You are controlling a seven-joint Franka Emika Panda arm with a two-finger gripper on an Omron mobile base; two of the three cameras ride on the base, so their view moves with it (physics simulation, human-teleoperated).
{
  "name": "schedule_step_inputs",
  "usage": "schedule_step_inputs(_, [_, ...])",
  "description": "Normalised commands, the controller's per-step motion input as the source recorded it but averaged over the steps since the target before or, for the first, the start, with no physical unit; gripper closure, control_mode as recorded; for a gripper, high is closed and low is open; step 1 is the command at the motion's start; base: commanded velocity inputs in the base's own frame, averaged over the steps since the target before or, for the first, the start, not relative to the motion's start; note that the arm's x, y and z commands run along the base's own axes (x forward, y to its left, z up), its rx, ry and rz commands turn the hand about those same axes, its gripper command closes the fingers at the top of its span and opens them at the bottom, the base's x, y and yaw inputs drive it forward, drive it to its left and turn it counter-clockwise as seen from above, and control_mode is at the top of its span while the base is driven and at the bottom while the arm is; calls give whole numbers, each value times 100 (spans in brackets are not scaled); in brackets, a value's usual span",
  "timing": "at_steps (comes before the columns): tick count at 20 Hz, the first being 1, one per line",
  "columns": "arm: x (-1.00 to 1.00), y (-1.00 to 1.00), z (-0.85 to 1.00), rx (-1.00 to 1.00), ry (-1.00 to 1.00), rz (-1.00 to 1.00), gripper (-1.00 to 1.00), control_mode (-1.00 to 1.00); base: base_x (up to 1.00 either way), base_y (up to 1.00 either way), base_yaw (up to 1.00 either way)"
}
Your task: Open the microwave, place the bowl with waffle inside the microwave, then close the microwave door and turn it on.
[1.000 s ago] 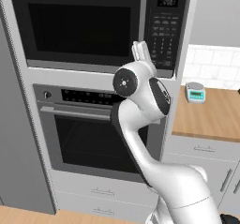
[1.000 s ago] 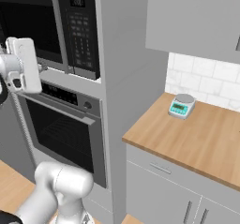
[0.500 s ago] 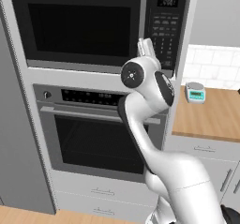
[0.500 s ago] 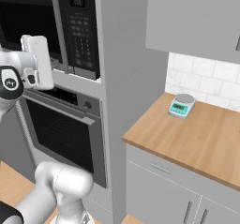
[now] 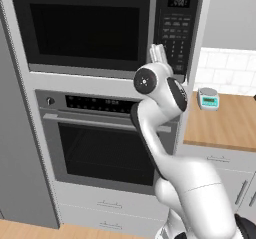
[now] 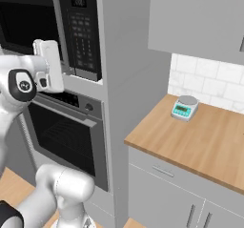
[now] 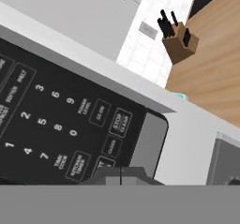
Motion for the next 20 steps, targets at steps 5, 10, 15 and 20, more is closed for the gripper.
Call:
schedule_step_inputs(5, [36, -12, -8, 1, 0, 0, 100, -100, 0, 0, 0])
schedule_step_inputs(10, [44, 0, -6, 0, 0, 0, 100, -100, 0, 0, 0])
schedule_step_inputs(15, [52, 0, -11, 0, 0, 0, 100, -100, 0, 0, 0])
schedule_step_inputs(20, [95, -16, -36, 1, 0, 2, 100, -100, 0, 0, 0])
